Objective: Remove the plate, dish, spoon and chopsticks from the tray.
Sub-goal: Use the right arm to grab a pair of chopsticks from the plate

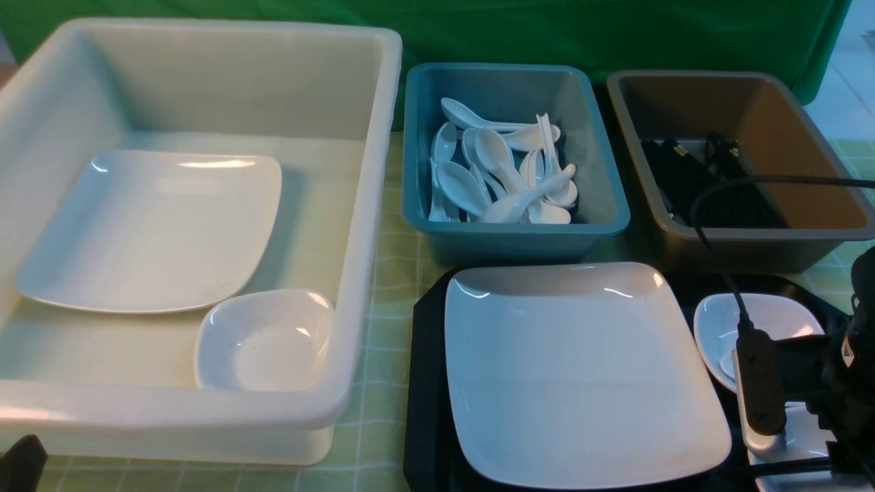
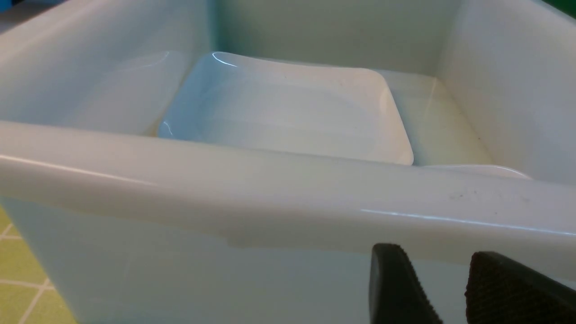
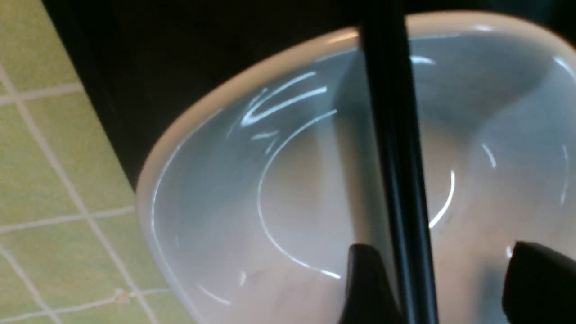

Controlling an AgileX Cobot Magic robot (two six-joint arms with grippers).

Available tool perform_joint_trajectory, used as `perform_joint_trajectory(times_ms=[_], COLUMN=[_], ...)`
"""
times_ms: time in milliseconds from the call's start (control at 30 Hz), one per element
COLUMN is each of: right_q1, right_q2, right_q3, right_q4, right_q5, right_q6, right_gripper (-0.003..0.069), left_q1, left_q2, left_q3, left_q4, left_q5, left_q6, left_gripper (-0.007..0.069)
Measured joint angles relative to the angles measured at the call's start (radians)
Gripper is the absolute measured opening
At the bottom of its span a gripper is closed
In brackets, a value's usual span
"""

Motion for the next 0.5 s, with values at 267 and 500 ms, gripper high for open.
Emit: perform_joint_trajectory(times_ms=[267, 500], right_q1=[0.0, 0.003], right_q2=[0.01, 0.042], right_q3=[0.0, 0.0], right_q4=[-0.004, -0.004], right_q5=[-0.063, -0.067], right_q6=[-0.032, -0.038], right_gripper=[0.0391, 0.0391], left_q1=[0.0, 0.0], left_q2=[0.0, 0.0], left_q3=[0.0, 0.0], left_q4=[0.0, 0.0], left_q5=[0.0, 0.0], left_q6=[0.0, 0.0], left_gripper=[0.0223, 0.0223])
